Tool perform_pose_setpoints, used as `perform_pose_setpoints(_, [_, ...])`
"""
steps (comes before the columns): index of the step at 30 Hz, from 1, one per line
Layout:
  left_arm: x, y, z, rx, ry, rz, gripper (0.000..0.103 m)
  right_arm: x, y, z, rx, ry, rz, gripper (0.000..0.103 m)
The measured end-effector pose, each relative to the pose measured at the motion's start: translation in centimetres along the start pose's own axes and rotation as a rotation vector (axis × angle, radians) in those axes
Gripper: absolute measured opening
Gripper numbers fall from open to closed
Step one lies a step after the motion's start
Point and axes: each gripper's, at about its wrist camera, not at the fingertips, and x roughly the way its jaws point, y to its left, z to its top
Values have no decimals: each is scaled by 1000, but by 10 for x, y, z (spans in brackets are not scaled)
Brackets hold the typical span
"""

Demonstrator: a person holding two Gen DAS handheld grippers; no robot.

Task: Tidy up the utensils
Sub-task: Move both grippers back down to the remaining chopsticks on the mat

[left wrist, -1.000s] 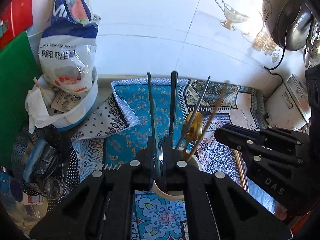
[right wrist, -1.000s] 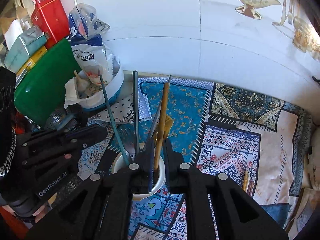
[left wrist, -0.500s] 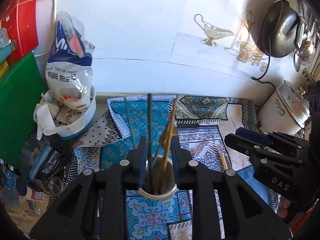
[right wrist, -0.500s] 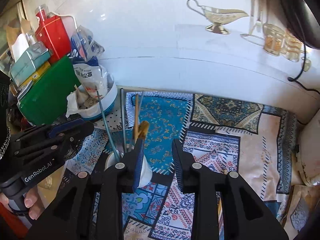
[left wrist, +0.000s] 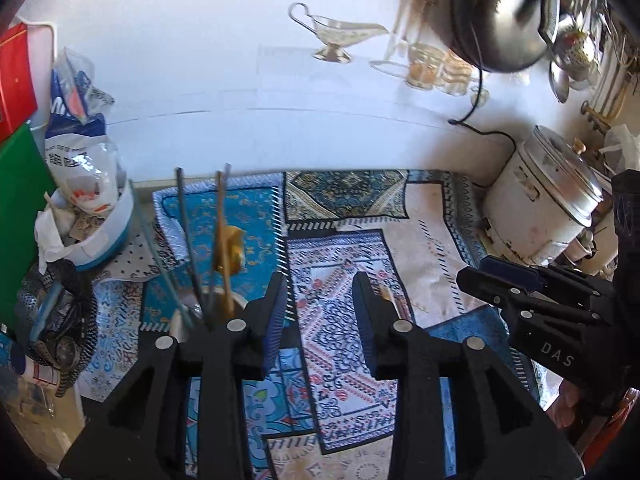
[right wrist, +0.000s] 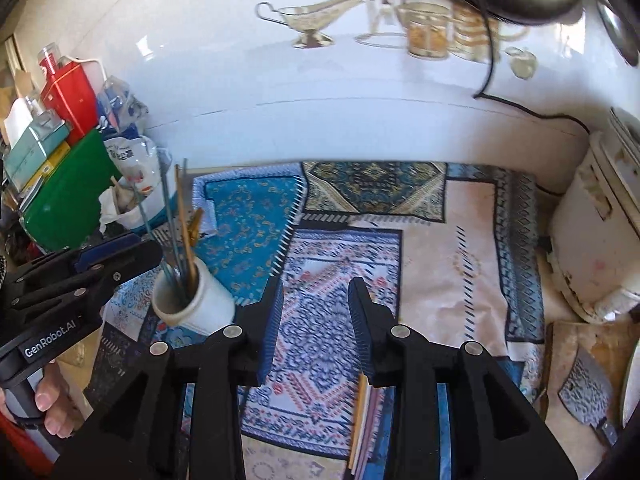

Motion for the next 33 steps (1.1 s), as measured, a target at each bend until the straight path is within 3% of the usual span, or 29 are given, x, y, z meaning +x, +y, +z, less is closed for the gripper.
perform_pose_setpoints(12, [74, -59, -39, 20, 191, -17, 36, 7, -63, -43, 56, 95, -42, 31])
perform_pose_setpoints(20, [139, -82, -70, -4, 363, -49, 36, 20, -99, -68, 105, 169, -56, 31])
perform_pose_setpoints(26, [170, -86, -82, -47, 423, -57, 36, 28, -113, -81, 138, 205, -49, 31])
perform_pose_setpoints(33, [190, -87, -83, -73, 445, -66, 14, 36, -121, -89, 153, 234, -43, 31])
